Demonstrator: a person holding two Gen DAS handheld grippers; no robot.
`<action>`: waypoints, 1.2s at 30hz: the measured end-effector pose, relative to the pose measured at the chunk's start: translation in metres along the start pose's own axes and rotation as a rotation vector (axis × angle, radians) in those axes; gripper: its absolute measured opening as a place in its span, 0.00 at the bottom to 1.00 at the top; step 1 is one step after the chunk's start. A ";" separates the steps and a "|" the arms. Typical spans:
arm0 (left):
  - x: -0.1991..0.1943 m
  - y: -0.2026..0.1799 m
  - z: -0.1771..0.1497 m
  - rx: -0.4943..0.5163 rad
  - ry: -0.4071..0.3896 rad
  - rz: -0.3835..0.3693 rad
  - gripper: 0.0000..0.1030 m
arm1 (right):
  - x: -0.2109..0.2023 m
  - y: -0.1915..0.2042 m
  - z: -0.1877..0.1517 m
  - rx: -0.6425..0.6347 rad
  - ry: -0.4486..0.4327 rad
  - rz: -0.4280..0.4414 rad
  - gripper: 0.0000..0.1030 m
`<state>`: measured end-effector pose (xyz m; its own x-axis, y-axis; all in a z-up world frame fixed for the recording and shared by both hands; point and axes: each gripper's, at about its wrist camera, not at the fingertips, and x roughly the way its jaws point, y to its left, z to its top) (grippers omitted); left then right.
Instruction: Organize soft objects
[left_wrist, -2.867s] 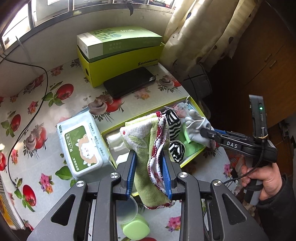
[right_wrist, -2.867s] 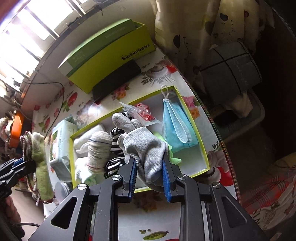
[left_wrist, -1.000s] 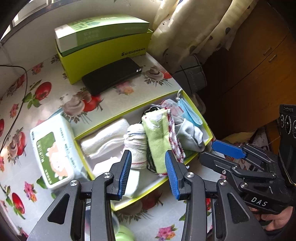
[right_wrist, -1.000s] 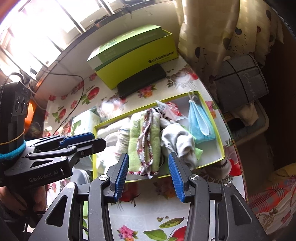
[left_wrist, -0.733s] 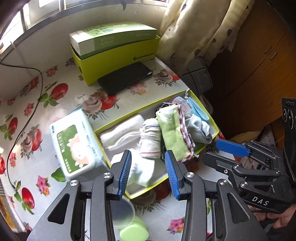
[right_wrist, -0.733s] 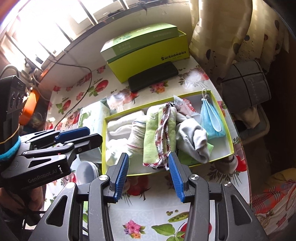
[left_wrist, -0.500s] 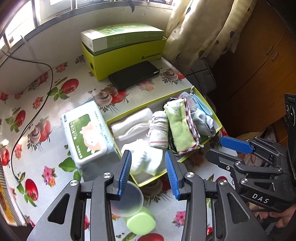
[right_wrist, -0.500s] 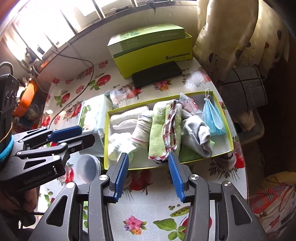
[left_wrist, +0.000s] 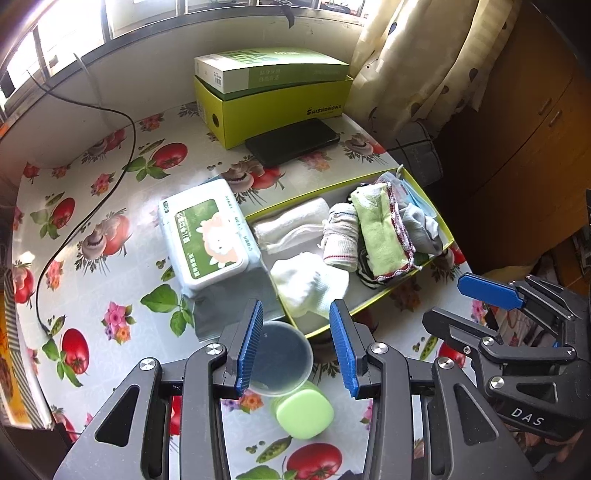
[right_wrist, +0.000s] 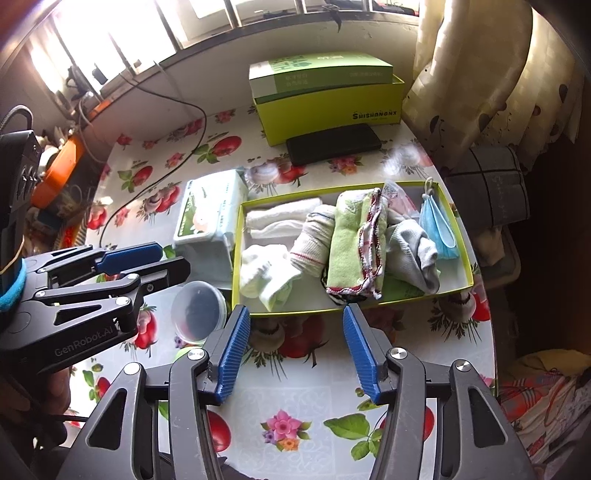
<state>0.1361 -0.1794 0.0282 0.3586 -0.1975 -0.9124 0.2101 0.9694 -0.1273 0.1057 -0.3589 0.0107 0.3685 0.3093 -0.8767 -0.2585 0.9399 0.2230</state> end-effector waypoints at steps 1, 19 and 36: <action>-0.001 0.000 -0.002 0.001 -0.002 0.002 0.38 | 0.000 0.002 -0.001 -0.001 0.002 -0.002 0.52; -0.009 0.013 -0.026 -0.011 -0.004 0.063 0.38 | 0.001 0.021 -0.015 -0.021 0.018 -0.007 0.53; 0.006 0.013 -0.029 -0.019 0.041 0.071 0.38 | 0.013 0.017 -0.018 -0.012 0.048 0.003 0.54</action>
<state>0.1147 -0.1634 0.0097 0.3346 -0.1230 -0.9343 0.1685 0.9833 -0.0691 0.0904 -0.3410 -0.0045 0.3241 0.3044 -0.8957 -0.2702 0.9372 0.2208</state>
